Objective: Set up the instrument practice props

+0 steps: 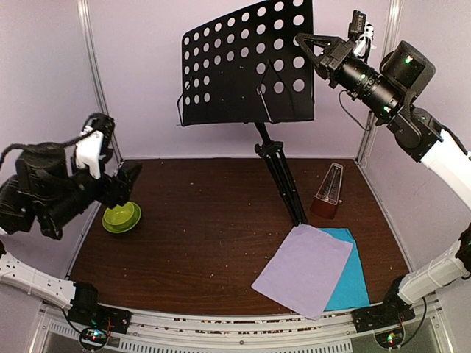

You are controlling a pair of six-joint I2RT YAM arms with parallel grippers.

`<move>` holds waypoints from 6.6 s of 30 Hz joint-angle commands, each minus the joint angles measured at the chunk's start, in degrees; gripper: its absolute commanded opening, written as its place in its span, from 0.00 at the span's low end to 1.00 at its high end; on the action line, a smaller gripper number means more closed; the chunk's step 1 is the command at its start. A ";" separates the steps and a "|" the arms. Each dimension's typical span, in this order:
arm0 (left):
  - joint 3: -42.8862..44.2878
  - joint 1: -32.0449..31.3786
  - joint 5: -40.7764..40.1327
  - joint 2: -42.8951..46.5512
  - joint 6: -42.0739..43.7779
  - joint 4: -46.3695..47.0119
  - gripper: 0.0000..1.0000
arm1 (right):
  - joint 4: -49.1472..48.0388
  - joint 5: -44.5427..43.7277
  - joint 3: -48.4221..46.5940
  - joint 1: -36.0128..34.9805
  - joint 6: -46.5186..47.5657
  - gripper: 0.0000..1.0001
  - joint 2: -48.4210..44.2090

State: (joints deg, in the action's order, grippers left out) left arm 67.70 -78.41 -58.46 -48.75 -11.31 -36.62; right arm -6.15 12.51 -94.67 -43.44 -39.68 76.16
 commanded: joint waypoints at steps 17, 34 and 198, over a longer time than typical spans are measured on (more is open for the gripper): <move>-1.60 3.93 21.50 -43.83 -6.97 60.79 0.76 | -19.82 -5.48 2.49 0.06 -7.76 0.00 -3.70; 14.43 8.83 18.60 -62.48 -17.47 60.17 0.64 | -19.81 -7.33 4.22 0.11 -6.30 0.00 -5.67; -8.82 31.27 57.54 -34.41 8.06 52.43 0.00 | -0.62 20.37 24.40 1.07 39.08 0.02 19.28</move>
State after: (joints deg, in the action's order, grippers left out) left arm 57.82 -48.62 0.45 -86.11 -5.10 18.55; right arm -10.57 32.58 -69.82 -42.41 0.58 98.13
